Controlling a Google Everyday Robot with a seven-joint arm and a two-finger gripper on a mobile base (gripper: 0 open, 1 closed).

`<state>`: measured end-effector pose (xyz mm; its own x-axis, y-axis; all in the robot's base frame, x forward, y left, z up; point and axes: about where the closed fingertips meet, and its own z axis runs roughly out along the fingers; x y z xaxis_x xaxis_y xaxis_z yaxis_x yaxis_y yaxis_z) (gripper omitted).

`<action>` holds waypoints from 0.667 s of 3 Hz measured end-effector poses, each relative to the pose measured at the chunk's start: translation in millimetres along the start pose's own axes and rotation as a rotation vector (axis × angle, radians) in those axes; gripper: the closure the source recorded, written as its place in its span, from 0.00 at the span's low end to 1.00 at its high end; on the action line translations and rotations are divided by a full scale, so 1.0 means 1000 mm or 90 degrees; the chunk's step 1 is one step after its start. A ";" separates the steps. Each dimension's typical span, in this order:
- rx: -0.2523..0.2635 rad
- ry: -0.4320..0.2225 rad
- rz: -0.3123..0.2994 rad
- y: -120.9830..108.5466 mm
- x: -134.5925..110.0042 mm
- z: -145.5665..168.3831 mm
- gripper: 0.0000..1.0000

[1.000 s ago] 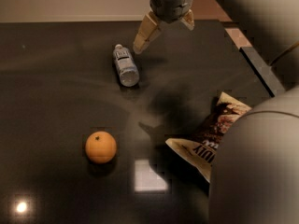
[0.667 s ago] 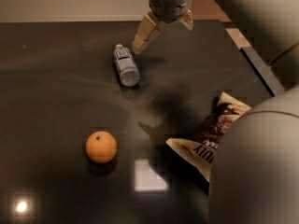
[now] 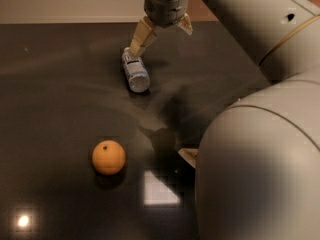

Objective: Move blue plastic bottle near brown chip bag

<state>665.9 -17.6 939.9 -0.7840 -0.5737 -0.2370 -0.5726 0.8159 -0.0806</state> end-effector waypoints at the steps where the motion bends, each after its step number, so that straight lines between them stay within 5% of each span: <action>1: -0.008 0.019 0.005 0.016 -0.015 0.017 0.00; 2: -0.023 0.046 0.019 0.032 -0.025 0.039 0.00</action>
Offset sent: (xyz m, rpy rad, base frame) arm -0.0039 0.0560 -0.0557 -0.0499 0.2127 -0.0609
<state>676.1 25.9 905.0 -0.8158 -0.5534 -0.1679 -0.5555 0.8306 -0.0387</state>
